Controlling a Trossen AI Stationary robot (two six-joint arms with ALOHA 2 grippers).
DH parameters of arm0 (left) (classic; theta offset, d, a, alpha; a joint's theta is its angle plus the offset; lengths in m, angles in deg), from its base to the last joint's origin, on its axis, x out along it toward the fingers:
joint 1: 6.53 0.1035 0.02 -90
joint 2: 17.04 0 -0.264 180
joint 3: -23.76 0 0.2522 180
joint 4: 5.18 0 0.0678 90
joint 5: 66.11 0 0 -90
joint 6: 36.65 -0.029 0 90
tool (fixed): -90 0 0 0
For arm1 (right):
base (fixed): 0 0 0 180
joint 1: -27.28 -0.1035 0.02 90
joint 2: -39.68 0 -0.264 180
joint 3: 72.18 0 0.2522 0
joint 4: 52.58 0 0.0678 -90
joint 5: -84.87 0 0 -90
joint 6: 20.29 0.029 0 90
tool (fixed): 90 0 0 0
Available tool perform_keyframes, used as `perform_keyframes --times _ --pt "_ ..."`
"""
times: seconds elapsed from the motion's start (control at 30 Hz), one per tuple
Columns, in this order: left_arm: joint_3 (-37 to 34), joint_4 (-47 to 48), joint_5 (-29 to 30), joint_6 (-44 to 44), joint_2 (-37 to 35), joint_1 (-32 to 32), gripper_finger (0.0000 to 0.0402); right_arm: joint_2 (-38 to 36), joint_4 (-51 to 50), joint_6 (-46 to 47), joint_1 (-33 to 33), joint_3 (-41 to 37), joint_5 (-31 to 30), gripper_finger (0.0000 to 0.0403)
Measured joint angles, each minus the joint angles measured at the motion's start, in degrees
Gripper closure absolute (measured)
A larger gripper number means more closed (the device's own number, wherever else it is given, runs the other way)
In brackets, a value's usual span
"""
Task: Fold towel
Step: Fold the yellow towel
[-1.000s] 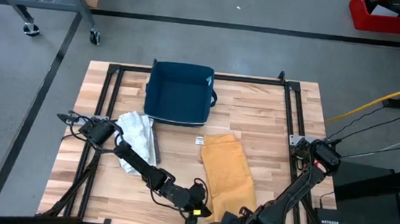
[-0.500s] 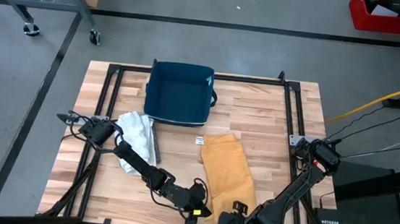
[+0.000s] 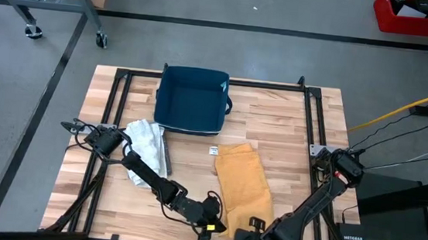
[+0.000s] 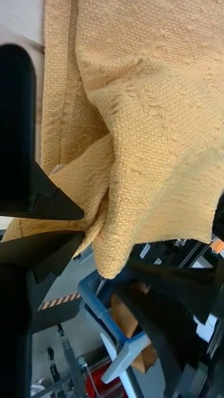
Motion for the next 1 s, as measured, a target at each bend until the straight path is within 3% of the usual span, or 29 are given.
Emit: perform_keyframes --times 0.17,0.57,0.9,1.0 --pt "0.00 0.01 -0.01 -0.01 0.00 0.00 0.0370 0.00 0.07 1.78 0.03 0.00 -0.97 0.0307" --pt "0.00 -0.01 0.00 -0.01 0.00 0.00 0.0370 -0.09 -1.26 3.90 -0.08 -3.47 9.29 0.0306" --pt "0.00 -0.03 0.01 -2.02 0.00 0.00 0.0370 -0.09 -0.84 3.46 -0.05 -3.45 12.48 0.0306" --pt "0.00 -0.03 0.01 -1.94 0.00 0.00 0.0370 -0.09 1.33 8.51 0.33 -3.45 12.55 0.0306"
